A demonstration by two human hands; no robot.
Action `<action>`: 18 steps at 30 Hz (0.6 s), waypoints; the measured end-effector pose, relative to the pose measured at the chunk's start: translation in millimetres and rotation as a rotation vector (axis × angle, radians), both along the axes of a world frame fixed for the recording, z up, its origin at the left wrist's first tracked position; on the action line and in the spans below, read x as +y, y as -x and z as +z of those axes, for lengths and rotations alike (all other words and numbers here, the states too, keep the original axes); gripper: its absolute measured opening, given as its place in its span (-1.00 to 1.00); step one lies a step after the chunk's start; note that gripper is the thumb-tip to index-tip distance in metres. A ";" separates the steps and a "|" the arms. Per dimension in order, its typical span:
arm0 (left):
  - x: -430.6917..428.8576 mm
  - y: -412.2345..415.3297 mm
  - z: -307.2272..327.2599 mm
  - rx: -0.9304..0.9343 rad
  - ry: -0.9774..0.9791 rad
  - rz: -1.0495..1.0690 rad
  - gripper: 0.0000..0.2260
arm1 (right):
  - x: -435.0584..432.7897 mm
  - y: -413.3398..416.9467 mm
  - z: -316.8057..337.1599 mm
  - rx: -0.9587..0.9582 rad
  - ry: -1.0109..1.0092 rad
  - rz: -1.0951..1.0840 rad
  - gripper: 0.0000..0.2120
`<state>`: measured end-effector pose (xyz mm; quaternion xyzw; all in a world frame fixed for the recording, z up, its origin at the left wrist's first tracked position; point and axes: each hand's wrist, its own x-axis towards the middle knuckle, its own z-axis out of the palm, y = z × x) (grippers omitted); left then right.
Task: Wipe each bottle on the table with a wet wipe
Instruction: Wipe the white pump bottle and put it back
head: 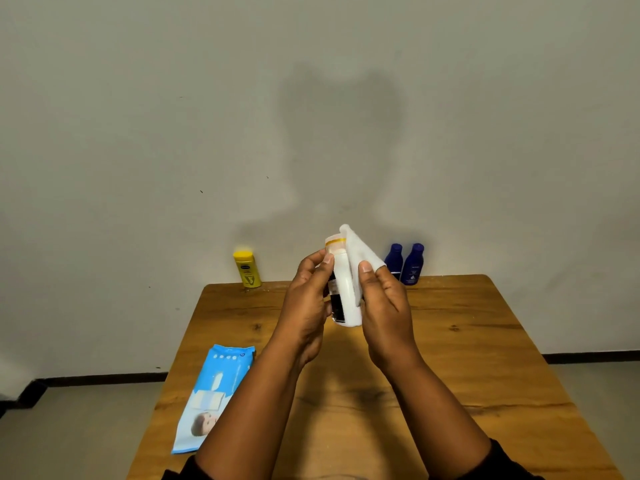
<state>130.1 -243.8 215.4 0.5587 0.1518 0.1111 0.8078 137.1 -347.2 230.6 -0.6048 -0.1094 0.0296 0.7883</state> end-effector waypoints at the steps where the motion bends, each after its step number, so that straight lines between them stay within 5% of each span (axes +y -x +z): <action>1: -2.3 1.1 0.7 0.007 0.021 -0.018 -0.67 | 1.7 -1.3 -0.7 -0.007 0.036 0.007 -0.83; 6: -4.6 -1.1 0.1 0.025 0.147 0.042 -0.60 | 6.6 3.1 -13.4 -0.180 0.303 0.049 -0.80; 9: 8.8 -6.5 -6.2 0.063 0.409 0.134 -0.40 | 1.1 19.7 -34.6 -0.414 0.524 0.056 -0.72; 13: 26.1 -10.1 -16.2 0.134 0.683 0.273 -0.50 | -6.9 29.8 -45.2 -0.426 0.538 0.027 -0.76; 18: 19.2 -12.2 -22.1 0.281 0.741 0.356 -0.72 | -6.0 29.2 -38.2 -0.355 0.479 0.024 -0.72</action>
